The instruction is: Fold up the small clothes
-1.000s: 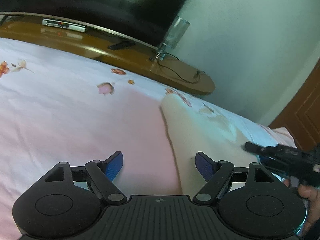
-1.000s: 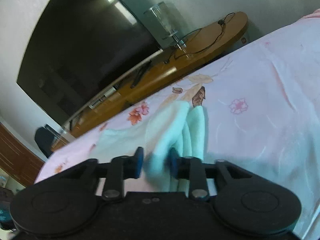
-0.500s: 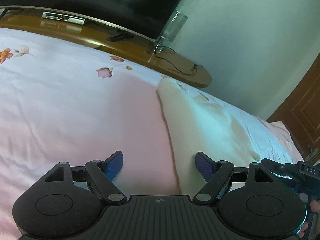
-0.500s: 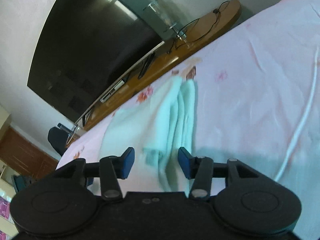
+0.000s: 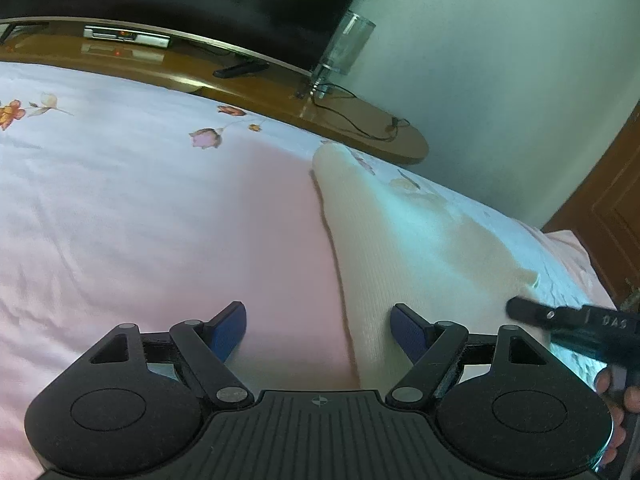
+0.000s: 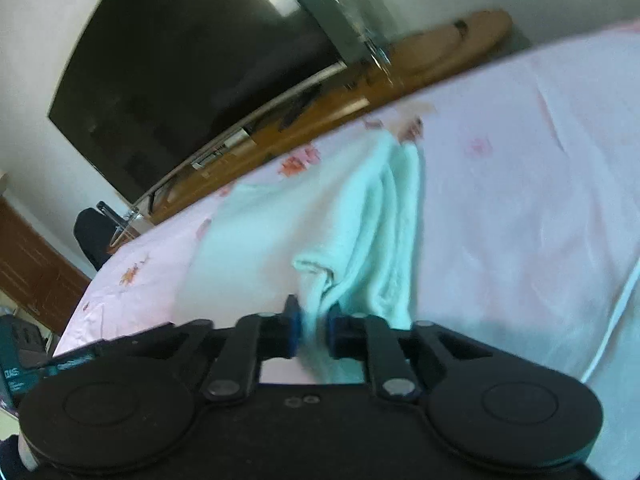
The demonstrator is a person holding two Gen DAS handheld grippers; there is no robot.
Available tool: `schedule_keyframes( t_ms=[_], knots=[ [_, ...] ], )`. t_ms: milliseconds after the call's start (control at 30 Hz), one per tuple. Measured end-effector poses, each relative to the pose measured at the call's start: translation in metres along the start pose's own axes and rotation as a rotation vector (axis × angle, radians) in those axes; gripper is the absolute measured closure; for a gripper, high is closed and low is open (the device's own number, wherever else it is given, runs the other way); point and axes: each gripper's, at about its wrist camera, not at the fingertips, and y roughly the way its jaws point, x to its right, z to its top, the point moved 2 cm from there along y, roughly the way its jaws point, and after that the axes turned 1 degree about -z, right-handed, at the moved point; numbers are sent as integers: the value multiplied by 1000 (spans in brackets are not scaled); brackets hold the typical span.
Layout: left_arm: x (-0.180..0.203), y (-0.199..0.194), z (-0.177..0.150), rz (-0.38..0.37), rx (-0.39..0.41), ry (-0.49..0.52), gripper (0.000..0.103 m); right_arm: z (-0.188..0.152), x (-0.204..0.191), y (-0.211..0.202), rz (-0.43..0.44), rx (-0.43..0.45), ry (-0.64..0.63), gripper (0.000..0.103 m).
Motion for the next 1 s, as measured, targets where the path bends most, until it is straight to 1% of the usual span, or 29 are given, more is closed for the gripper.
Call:
schedule_keyframes(
  t_ms=[33,100,167,200,267,300,333,367,400,433,500,533,600,633,667,700,733,767,800,833,867,933,967,1000],
  knots=[
    [2,0,0,-5,-7,8,25,2,2,-6,5,10,10,94],
    [6,3,-3,2,-19,46,25,4,10,-9,7,3,33,94],
    [13,5,-6,25,-23,103,25,0,22,4,-45,-38,47,94],
    [15,4,-6,32,-26,126,25,-4,29,8,-43,-45,64,95],
    [17,-1,-3,35,-12,144,25,-7,39,8,2,-40,138,95],
    [15,-4,1,26,11,142,25,-8,40,5,14,-43,144,94],
    [14,-6,7,11,33,136,25,-7,37,0,15,-32,125,89],
    [13,-5,14,6,49,128,25,-5,35,-7,8,5,104,87],
    [13,-2,22,9,62,117,25,-1,32,-16,-4,57,85,76],
    [14,3,28,8,63,112,25,6,29,-22,-29,109,60,73],
    [22,17,38,0,66,131,25,21,19,-20,-74,194,-13,74],
    [27,26,40,5,60,151,25,28,10,-15,-78,215,-70,79],
    [33,50,40,21,25,189,25,35,-12,4,-100,213,-237,80],
    [32,63,38,42,-16,199,21,34,-16,16,-134,188,-321,83],
    [30,68,37,37,-31,182,19,31,-15,32,-202,133,-389,83],
    [31,66,39,32,-27,173,19,28,-2,52,-303,51,-393,86],
    [34,62,42,41,-20,196,19,30,8,50,-284,77,-348,84],
    [36,56,45,53,17,221,19,35,14,47,-275,58,-292,83],
    [36,52,49,57,58,226,19,38,15,45,-281,48,-284,79],
    [34,52,54,57,83,208,19,40,11,42,-292,56,-305,83],
    [30,54,59,64,90,185,19,43,6,41,-289,84,-323,85],
    [20,64,70,87,105,123,19,47,-2,40,-250,141,-322,85],
    [17,71,72,105,87,108,19,52,-5,42,-249,166,-317,84],
    [15,82,71,134,36,110,19,56,-5,49,-253,176,-323,81]
  ],
)
